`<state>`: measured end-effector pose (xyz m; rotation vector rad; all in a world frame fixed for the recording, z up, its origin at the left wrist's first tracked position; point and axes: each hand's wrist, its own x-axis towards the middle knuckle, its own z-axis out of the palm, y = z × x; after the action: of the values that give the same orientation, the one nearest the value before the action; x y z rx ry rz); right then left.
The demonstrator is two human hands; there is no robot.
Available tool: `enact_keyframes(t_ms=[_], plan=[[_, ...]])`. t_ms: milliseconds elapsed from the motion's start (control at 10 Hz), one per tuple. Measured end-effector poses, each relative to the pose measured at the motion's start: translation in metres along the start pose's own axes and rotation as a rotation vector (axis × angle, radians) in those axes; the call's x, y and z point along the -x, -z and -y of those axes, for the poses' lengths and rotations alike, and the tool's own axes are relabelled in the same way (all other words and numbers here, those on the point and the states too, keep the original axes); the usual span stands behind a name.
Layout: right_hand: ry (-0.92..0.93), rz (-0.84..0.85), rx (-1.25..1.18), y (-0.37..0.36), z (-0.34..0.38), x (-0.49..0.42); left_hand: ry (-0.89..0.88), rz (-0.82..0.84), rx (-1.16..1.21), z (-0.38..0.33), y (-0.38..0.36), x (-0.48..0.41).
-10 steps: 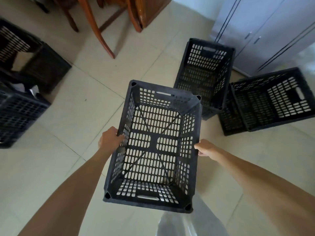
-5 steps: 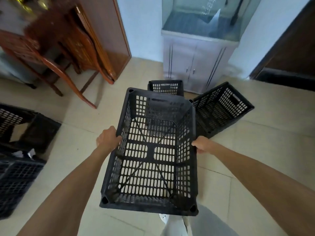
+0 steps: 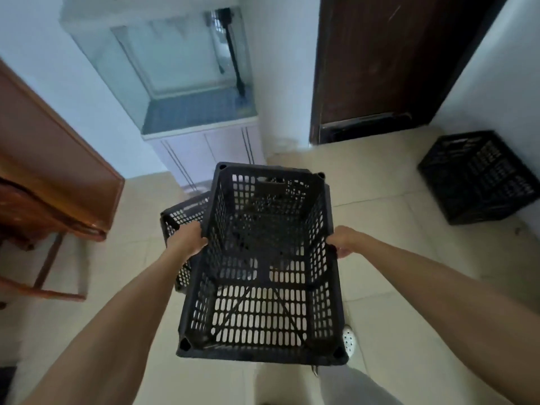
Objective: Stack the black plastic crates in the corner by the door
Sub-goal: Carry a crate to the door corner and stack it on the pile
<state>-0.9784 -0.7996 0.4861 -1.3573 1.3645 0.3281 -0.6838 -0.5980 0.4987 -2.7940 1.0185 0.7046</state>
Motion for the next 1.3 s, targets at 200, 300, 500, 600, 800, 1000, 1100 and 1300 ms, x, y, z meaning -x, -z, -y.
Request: enact_keyframes(t_ms=[200, 300, 500, 600, 800, 1000, 1100, 1300], plan=[[0.069, -0.11, -0.01, 0.133, -0.015, -0.018, -0.141, 0.009, -0.03, -0.138, 0.024, -0.06], [0.066, -0.207, 0.003, 0.2, -0.032, -0.029, -0.231, 0.004, -0.054, -0.222, 0.037, -0.078], [0.021, -0.408, -0.01, 0.311, -0.058, -0.045, -0.404, 0.014, -0.077, -0.362, 0.059, -0.116], [-0.021, -0.477, -0.019, 0.365, -0.07, -0.055, -0.5, 0.018, -0.105, -0.437, 0.066, -0.143], [-0.129, -0.513, -0.052, 0.463, -0.093, -0.098, -0.621, 0.074, -0.22, -0.582, 0.068, -0.207], [-0.266, -0.442, -0.053, 0.574, -0.097, -0.144, -0.728, 0.173, -0.287, -0.723, 0.084, -0.283], [-0.295, -0.548, -0.197, 0.615, -0.109, -0.171, -0.761, 0.231, -0.232, -0.785, 0.086, -0.31], [-0.328, -0.602, -0.326, 0.688, -0.127, -0.218, -0.825, 0.276, -0.209, -0.881, 0.08, -0.332]])
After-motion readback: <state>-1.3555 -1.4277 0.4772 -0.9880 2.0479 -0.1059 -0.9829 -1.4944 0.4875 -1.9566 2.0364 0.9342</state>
